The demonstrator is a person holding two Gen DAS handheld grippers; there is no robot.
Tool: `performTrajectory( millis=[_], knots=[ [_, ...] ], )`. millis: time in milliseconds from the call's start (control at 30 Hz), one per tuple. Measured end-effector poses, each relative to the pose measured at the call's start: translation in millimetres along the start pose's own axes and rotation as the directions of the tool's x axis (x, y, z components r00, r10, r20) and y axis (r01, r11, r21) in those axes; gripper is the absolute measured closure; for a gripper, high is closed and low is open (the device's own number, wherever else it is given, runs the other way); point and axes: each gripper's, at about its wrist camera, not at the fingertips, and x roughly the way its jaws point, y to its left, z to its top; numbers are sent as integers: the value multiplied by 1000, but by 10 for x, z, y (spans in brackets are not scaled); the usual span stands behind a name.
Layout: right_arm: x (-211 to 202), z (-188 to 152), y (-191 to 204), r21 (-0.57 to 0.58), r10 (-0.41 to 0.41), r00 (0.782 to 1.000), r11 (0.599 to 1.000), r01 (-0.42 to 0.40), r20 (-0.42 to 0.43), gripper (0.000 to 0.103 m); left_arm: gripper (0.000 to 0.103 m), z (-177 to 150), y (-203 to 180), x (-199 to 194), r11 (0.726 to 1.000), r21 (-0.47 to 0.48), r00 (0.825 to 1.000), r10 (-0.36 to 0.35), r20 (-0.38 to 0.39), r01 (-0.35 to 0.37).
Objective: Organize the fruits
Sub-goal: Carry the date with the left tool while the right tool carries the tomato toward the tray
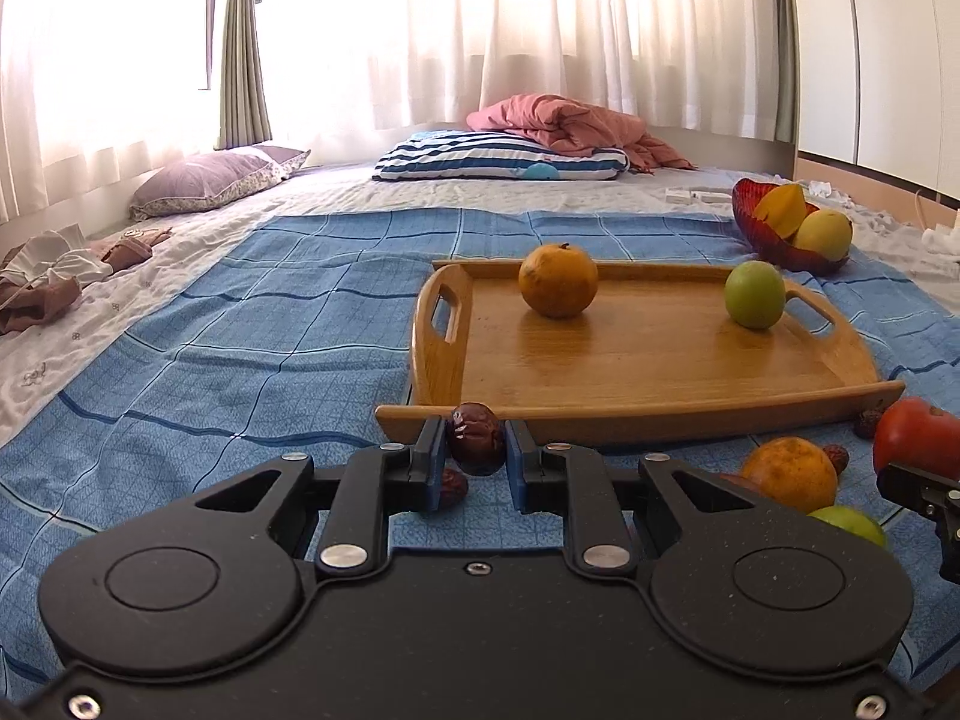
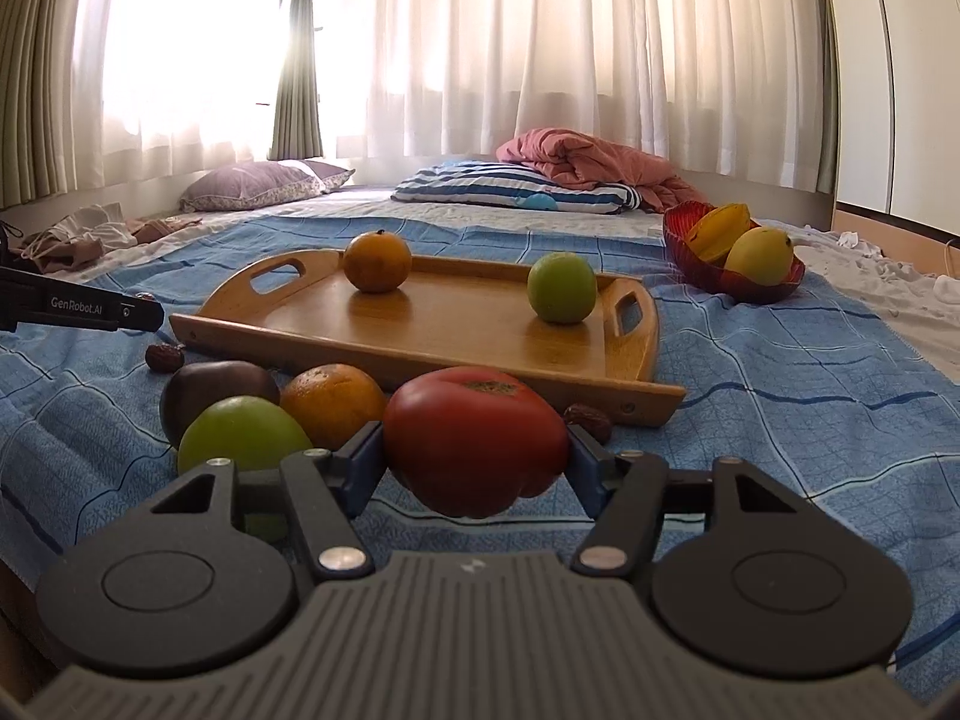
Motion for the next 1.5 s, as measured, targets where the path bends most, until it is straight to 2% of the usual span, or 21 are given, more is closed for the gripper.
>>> performTrajectory(
  millis=[333,600,767,1067,1333,1500],
  knots=[
    [156,353,-147,50,-44,999,998,43,18,37,83,374,-52,119,997,-1,997,-75,10,75],
    [393,659,-267,78,-68,998,995,66,20,37,83,729,-57,332,990,-50,991,-131,30,133],
    [594,793,-403,117,-68,998,991,67,4,37,83,883,-48,592,983,-76,986,-169,-3,168],
    [983,839,-578,157,-88,995,983,96,-55,37,83,933,-202,1112,982,-54,981,-182,-66,179],
    [1222,784,-570,132,-108,989,984,120,-97,37,83,880,-373,1446,984,-31,978,-178,-111,176],
    [1331,777,-552,124,-108,987,985,122,-120,37,83,853,-392,1619,983,-48,972,-182,-149,177]
  ],
)
